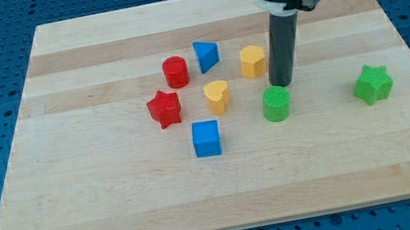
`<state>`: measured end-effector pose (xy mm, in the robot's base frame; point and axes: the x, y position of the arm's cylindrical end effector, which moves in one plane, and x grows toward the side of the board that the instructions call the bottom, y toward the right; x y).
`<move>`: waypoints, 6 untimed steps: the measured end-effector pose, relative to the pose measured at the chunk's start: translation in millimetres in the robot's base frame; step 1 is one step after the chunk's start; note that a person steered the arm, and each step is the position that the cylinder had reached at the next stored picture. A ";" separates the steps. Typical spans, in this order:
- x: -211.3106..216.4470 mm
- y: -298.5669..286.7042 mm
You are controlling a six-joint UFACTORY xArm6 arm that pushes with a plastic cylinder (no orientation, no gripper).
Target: Move the green circle diagonally bottom right to the yellow heart
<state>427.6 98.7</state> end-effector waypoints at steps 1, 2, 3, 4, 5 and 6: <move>0.0 0.0; 5.5 0.0; 16.0 0.0; 28.0 0.0; 34.5 0.0; 35.5 0.0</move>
<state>463.1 98.7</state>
